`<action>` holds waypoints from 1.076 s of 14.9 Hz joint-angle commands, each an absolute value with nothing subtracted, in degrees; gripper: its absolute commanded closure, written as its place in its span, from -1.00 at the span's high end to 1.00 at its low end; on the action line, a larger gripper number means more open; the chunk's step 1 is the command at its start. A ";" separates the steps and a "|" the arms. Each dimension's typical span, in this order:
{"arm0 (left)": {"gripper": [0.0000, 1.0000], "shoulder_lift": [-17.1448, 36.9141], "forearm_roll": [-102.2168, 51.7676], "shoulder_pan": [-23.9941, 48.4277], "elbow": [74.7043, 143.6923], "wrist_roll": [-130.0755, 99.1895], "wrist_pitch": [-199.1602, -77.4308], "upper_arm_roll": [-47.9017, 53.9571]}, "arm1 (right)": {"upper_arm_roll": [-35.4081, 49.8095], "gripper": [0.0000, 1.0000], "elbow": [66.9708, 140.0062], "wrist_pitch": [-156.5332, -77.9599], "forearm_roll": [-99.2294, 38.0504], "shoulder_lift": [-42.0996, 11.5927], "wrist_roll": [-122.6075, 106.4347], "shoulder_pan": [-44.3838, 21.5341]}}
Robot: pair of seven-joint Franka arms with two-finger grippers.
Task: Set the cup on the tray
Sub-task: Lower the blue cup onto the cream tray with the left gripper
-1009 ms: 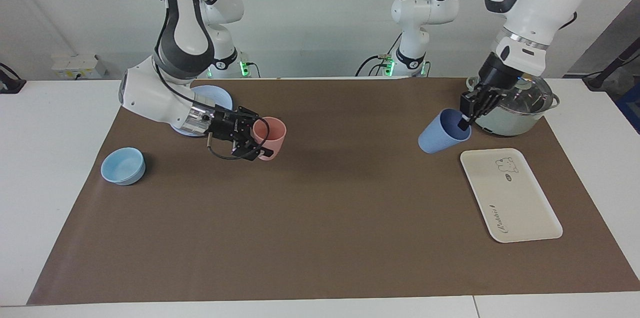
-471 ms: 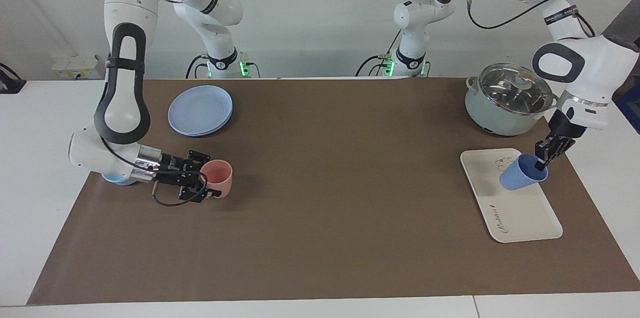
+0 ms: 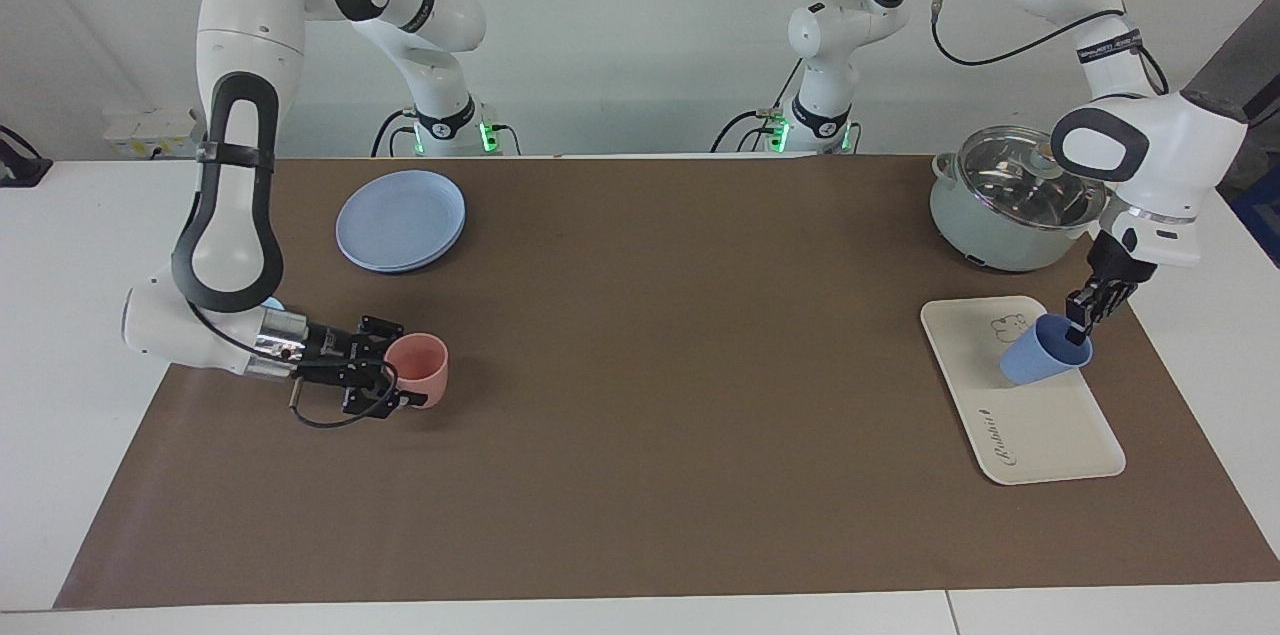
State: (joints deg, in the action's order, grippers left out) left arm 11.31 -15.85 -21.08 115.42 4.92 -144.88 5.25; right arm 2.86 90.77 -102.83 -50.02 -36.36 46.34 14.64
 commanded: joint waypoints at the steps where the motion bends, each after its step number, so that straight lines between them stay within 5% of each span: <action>1: 1.00 9.76 -17.05 -20.92 117.16 4.48 -145.81 5.36 | 3.43 -1.00 88.86 -102.22 -47.99 -37.97 44.74 17.22; 4: 1.00 9.05 -16.70 -20.66 113.48 4.75 -140.74 5.19 | 3.08 -1.00 88.95 -103.01 -47.99 -37.53 44.47 17.31; 5: 1.00 8.62 -16.18 -20.65 111.20 4.83 -137.06 5.19 | 2.29 -0.81 88.95 -103.62 -47.73 -37.44 43.78 17.14; 6: 1.00 8.27 -16.08 -20.57 109.09 4.83 -133.45 5.10 | 2.02 -0.10 89.12 -104.23 -47.38 -37.09 42.38 16.88; 8: 1.00 6.86 -12.51 -19.52 105.31 4.66 -125.63 5.53 | 1.85 0.99 89.73 -107.21 -45.54 -36.22 40.44 16.08; 16: 1.00 -1.22 -5.10 -4.24 107.30 4.92 -110.57 5.71 | 0.26 1.00 90.18 -108.28 -33.87 -31.39 29.73 16.26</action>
